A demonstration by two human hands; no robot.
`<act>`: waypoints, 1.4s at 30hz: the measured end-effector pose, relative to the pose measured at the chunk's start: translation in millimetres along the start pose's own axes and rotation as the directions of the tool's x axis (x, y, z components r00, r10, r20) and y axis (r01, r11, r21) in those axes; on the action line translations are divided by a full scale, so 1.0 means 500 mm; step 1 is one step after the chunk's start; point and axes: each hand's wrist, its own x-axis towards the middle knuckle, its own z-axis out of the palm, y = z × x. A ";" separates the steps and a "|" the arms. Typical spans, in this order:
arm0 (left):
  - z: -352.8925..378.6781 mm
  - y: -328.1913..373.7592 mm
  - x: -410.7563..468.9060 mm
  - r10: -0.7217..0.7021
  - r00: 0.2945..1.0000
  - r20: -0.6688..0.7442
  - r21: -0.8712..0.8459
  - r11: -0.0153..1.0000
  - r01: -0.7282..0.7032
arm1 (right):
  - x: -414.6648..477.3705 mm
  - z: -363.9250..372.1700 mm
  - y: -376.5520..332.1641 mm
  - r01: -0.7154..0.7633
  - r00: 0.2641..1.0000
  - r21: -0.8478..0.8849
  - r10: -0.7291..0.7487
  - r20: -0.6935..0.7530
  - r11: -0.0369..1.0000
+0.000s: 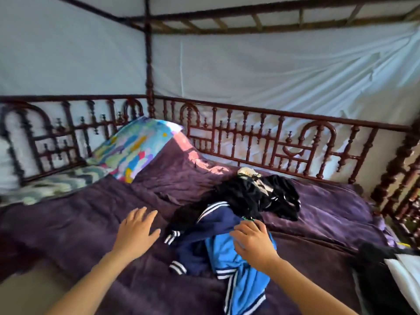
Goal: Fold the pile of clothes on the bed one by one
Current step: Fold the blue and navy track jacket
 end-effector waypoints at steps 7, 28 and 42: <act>-0.003 -0.119 -0.040 -0.047 0.999 -0.014 -0.059 0.997 0.046 | 0.072 0.052 -0.101 -0.013 1.000 0.052 0.013 -0.011 0.999; 0.164 -0.235 0.200 -0.072 0.983 0.168 -0.108 0.990 0.091 | 0.238 0.368 -0.042 -0.317 0.924 0.224 0.247 0.293 0.922; 0.370 -0.215 0.404 0.287 0.862 0.417 -0.330 0.932 -0.150 | 0.187 0.395 -0.055 -0.607 0.693 -0.084 0.579 0.430 0.790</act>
